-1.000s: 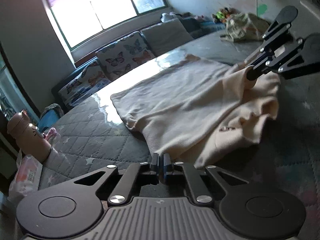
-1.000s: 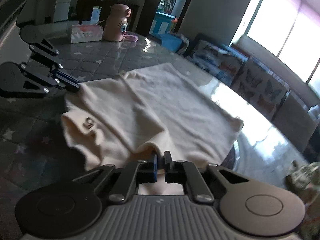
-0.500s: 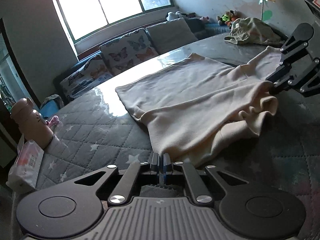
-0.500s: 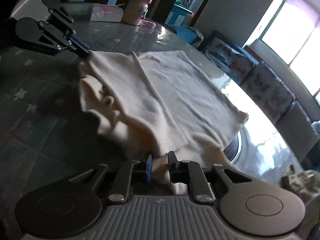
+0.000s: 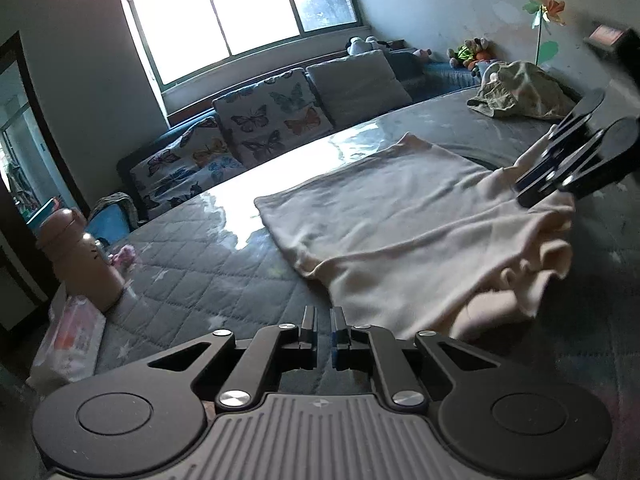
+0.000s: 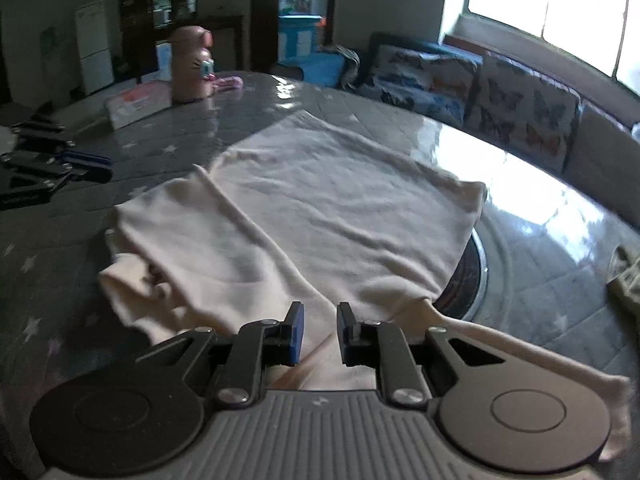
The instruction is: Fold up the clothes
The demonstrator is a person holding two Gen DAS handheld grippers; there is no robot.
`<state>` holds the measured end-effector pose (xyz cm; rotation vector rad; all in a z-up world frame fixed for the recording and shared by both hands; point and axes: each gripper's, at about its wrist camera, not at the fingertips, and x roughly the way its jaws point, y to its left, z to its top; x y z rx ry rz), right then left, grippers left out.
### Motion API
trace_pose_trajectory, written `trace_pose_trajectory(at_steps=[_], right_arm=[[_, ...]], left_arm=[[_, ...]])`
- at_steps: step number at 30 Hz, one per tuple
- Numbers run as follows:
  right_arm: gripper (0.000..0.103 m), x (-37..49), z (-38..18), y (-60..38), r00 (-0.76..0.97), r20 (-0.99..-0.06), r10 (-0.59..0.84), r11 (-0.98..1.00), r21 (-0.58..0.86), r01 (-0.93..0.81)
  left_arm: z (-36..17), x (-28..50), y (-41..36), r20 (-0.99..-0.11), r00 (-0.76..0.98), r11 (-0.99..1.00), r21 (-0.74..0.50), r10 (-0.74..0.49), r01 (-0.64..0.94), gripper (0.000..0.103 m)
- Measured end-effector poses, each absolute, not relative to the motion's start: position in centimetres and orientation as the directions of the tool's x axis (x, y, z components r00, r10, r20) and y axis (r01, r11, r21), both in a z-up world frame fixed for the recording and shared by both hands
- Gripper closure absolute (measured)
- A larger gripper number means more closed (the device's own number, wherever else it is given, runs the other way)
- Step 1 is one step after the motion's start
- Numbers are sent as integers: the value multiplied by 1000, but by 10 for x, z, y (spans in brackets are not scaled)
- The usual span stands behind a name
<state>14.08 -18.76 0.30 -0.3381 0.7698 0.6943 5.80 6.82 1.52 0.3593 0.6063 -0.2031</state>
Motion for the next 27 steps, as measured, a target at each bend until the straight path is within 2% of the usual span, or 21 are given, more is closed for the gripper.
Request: trace_pose_trajectory(at_steps=[8,10,12,15,17,19,23,25,27], right_arm=[[87,149,-9,-184,499,-751,433,747,-10,-664],[97,148,-8,-182,507,-747,430,748,-20,-663],[101,147,-6,-180,530,-735,423,749,-46,-661],[101,147,3,-177,556,-711,431,746,-66,-662],[99,152,7,-178,541,-715,443,746,-40,-665],[90,155,1,-180,524,-729,441,749,-23,-662],[84,156,-11,-184,506,-742,439,754,-1,-657],[77,158,-13,-185,506,-741,441,760,8,-650],[79,158,-13,-186,502,-742,445,761,17,-648]], left_arm=[[7,89,43,-604,781,911,216,-158,352,94],[3,99,38,-614,771,910,202,-171,362,94],[-1,107,34,-624,762,911,194,-171,363,94],[-7,114,33,-635,755,913,190,-166,361,94],[-10,117,33,-640,751,915,189,-161,357,94],[-12,118,34,-644,748,915,188,-158,356,94],[-11,121,33,-643,749,913,191,-162,361,94],[-9,123,33,-641,750,911,192,-164,364,94],[-8,124,32,-637,753,910,197,-163,364,94]])
